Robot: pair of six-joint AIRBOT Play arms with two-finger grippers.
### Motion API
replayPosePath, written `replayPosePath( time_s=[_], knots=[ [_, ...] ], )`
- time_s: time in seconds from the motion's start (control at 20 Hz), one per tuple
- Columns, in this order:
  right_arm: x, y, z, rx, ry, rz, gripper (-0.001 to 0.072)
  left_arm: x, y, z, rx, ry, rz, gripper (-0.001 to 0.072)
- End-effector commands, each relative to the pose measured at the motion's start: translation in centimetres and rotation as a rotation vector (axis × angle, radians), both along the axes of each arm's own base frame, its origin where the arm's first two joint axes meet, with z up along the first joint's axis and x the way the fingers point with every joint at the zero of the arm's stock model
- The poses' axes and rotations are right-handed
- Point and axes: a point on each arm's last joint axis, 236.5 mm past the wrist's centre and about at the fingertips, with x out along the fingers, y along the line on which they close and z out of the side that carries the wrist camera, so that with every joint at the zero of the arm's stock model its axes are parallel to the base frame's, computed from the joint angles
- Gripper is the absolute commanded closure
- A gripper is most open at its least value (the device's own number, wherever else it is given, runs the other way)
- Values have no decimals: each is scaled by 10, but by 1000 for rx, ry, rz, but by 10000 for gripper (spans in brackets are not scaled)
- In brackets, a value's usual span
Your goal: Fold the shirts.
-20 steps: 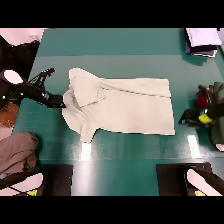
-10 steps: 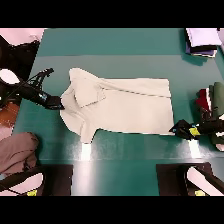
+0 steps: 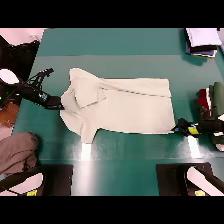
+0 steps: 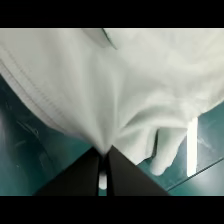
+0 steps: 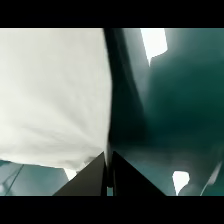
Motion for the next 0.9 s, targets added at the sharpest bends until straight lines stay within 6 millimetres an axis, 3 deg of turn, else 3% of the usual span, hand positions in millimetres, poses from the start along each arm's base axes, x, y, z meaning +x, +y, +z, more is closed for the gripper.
replayPosePath(
  time_s=[0.0, 0.1, 0.2, 0.3, 0.45, 0.6, 0.7, 0.85],
  knots=[
    [24, -2, 54, -36, -167, 21, 696, 6, 1, 21, 1, -62, 26, 680],
    [50, 0, 116, -50, -343, 24, 697, 11, 1, 55, 4, -162, 26, 680],
    [71, 8, 191, -47, -546, 12, 697, 16, 1, 107, 4, -296, 38, 680],
    [84, 14, 266, -50, -736, -1, 697, 17, 0, 172, 7, -461, 36, 680],
    [86, 22, 367, -87, -969, 10, 697, 8, 0, 288, 3, -752, 55, 680],
    [76, 28, 447, -157, -1150, 29, 697, -24, -2, 400, -9, -1039, 71, 680],
    [67, 33, 495, -204, -1252, 51, 697, -54, -4, 459, -25, -1198, 88, 680],
    [49, 44, 548, -249, -1359, 86, 697, -92, -6, 506, -55, -1338, 103, 680]
  ],
)
